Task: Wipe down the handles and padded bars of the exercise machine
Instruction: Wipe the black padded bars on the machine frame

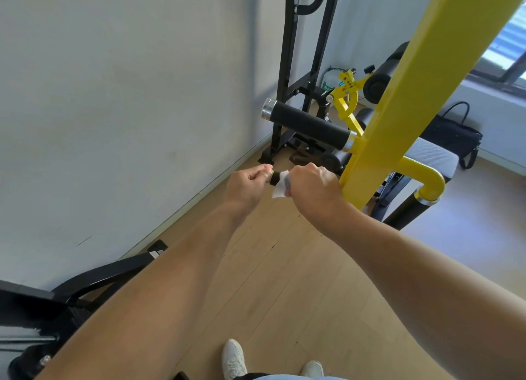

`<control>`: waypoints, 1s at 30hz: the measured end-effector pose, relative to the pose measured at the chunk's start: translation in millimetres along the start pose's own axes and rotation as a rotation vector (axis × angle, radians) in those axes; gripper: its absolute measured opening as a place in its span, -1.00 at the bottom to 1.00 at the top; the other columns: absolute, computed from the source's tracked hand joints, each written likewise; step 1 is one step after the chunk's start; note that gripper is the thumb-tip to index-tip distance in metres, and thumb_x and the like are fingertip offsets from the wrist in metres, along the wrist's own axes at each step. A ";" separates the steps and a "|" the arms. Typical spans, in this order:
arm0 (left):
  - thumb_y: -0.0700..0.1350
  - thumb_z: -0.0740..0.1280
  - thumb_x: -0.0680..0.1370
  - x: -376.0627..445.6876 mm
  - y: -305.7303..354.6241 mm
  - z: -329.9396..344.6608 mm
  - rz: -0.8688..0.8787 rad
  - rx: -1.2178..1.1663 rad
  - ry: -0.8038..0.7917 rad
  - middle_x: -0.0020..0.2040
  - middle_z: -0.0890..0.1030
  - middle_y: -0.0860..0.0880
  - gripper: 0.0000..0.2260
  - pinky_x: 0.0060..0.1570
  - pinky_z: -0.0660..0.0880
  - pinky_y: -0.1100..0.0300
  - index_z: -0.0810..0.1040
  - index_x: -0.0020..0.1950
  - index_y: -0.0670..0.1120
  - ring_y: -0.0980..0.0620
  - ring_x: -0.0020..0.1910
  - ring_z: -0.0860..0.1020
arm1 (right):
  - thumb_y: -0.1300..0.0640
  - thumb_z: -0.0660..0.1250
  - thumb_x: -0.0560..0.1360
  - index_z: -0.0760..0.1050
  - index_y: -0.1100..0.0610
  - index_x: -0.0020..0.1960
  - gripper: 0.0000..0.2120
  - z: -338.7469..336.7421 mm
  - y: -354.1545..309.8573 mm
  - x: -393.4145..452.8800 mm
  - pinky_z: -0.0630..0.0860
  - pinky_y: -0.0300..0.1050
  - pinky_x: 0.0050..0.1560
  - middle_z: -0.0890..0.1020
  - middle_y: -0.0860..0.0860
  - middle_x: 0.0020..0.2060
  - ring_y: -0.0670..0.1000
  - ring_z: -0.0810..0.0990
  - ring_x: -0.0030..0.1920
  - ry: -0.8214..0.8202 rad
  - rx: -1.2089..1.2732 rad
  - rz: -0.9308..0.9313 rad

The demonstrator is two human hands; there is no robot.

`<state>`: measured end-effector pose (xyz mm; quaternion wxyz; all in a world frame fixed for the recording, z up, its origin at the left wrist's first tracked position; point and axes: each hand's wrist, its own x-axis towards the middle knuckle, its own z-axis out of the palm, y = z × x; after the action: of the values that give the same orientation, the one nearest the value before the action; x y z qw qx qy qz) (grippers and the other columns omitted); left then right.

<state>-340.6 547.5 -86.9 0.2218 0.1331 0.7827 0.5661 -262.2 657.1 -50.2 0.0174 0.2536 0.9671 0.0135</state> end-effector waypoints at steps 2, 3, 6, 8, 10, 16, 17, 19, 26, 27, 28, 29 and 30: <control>0.04 0.29 0.66 0.7 0.6 0.7 -0.018 -0.013 0.002 0.19 0.65 0.08 -0.70 0.17 0.37 0.30 0.62 0.34 0.00 0.06 0.27 0.52 | 0.04 0.35 0.58 0.56 0.15 0.13 -0.79 -1.8 2.6 -5.3 0.44 -0.11 -0.24 0.49 0.05 -0.23 0.05 0.49 -0.24 0.001 -0.130 -0.012; 0.04 0.29 0.66 1.1 0.4 1.2 -0.016 -0.009 -0.002 0.18 0.65 0.08 -0.70 0.16 0.37 0.30 0.62 0.34 0.00 0.07 0.26 0.52 | 0.04 0.36 0.57 0.56 0.15 0.12 -0.79 -2.0 3.9 -5.7 0.45 -0.11 -0.25 0.48 0.04 -0.25 0.04 0.50 -0.25 0.006 -0.146 -0.011; 0.02 0.27 0.66 1.2 -1.0 3.1 0.019 0.016 -0.016 0.28 0.64 0.04 -0.70 0.17 0.41 0.29 0.61 0.35 -0.02 0.06 0.30 0.53 | 0.01 0.37 0.57 0.60 0.10 0.08 -0.82 -0.2 -0.4 1.5 0.48 -0.11 -0.28 0.50 0.01 -0.32 0.03 0.54 -0.26 0.017 -0.050 -0.020; 0.04 0.25 0.67 2.0 -2.3 3.1 0.047 0.063 -0.023 0.31 0.63 0.00 -0.68 0.20 0.47 0.23 0.60 0.36 -0.02 0.02 0.30 0.54 | 0.04 0.33 0.60 0.60 0.09 0.12 -0.83 0.6 -8.2 4.9 0.56 -0.09 -0.14 0.61 0.02 -0.19 0.04 0.62 -0.15 -0.014 0.072 -0.076; 0.06 0.25 0.67 3.6 -2.9 2.5 0.050 0.081 -0.023 0.31 0.63 -0.02 -0.67 0.20 0.49 0.20 0.60 0.36 -0.02 0.00 0.29 0.55 | 0.07 0.33 0.61 0.59 0.11 0.15 -0.82 -1.6 -14.5 6.5 0.54 -0.08 -0.03 0.64 0.05 -0.09 0.06 0.64 -0.05 -0.063 0.097 -0.055; 0.08 0.30 0.64 9.8 -3.1 4.4 0.015 0.069 -0.017 0.20 0.63 0.05 -0.69 -0.16 0.34 0.49 0.62 0.33 0.03 0.18 0.01 0.53 | 0.05 0.31 0.60 0.49 0.15 0.24 -0.73 -24.4 8.7 -15.9 0.51 -0.08 0.01 0.53 0.06 -0.18 0.04 0.56 -0.13 -0.120 -0.481 -0.088; 0.10 0.30 0.64 10.3 -3.0 4.4 0.010 0.081 -0.018 0.18 0.62 0.06 -0.69 -0.21 0.32 0.49 0.62 0.33 0.04 0.20 -0.06 0.50 | 0.03 0.28 0.61 0.48 0.16 0.25 -0.72 -27.7 11.8 -22.5 0.52 -0.02 0.12 0.57 0.06 -0.13 0.05 0.59 -0.07 -0.132 -0.604 -0.123; 0.10 0.30 0.64 11.5 -3.3 4.9 0.005 0.081 -0.022 0.20 0.61 0.06 -0.69 -0.22 0.32 0.47 0.62 0.33 0.05 0.20 -0.07 0.48 | 0.03 0.25 0.63 0.46 0.17 0.27 -0.71 -26.8 13.0 -26.9 0.46 0.09 0.28 0.63 0.08 -0.03 0.10 0.61 0.07 -0.147 -0.738 -0.181; 0.03 0.25 0.67 8.4 1.0 5.5 0.054 0.124 -0.012 0.24 0.66 0.00 -0.70 0.05 0.49 0.25 0.63 0.32 -0.01 0.07 0.15 0.55 | 0.01 0.31 0.61 0.48 0.12 0.19 -0.77 -10.3 -1.4 4.6 0.59 -0.01 -0.11 0.61 0.04 -0.16 0.08 0.63 -0.15 -0.015 -0.017 -0.133; 0.02 0.24 0.67 7.8 1.2 5.1 0.061 0.149 -0.010 0.25 0.66 -0.02 -0.70 0.09 0.52 0.19 0.62 0.33 -0.02 0.06 0.15 0.56 | -0.01 0.30 0.62 0.47 0.11 0.19 -0.76 -9.8 -6.1 5.4 0.61 0.02 -0.09 0.63 0.04 -0.13 0.09 0.65 -0.13 -0.020 0.046 -0.130; 0.02 0.24 0.67 7.9 0.7 4.7 0.061 0.154 -0.007 0.25 0.66 -0.02 -0.69 0.13 0.55 0.15 0.62 0.33 -0.02 0.04 0.16 0.57 | 0.00 0.30 0.62 0.47 0.11 0.20 -0.76 -8.6 -8.4 5.2 0.60 0.00 -0.09 0.64 0.04 -0.11 0.09 0.65 -0.11 -0.028 0.061 -0.130; 0.02 0.26 0.67 9.4 -0.4 4.3 0.057 0.140 -0.007 0.25 0.66 -0.01 -0.70 0.17 0.55 0.15 0.62 0.33 -0.02 0.03 0.20 0.58 | 0.03 0.30 0.62 0.47 0.12 0.21 -0.76 -10.6 -8.7 2.6 0.57 -0.05 -0.10 0.63 0.04 -0.12 0.09 0.65 -0.09 -0.034 0.015 -0.127; 0.03 0.28 0.65 10.8 -1.5 4.2 0.053 0.119 -0.009 0.24 0.67 0.00 -0.71 0.17 0.53 0.19 0.63 0.32 -0.02 0.03 0.21 0.58 | 0.06 0.31 0.61 0.47 0.14 0.23 -0.76 -13.0 -5.6 -0.8 0.52 -0.09 -0.12 0.60 0.04 -0.14 0.08 0.65 -0.09 -0.042 -0.090 -0.130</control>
<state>-347.8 555.5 -91.5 0.2019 0.1691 0.8102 0.5237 -264.8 651.6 -37.4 0.0500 0.1893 0.9793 0.0506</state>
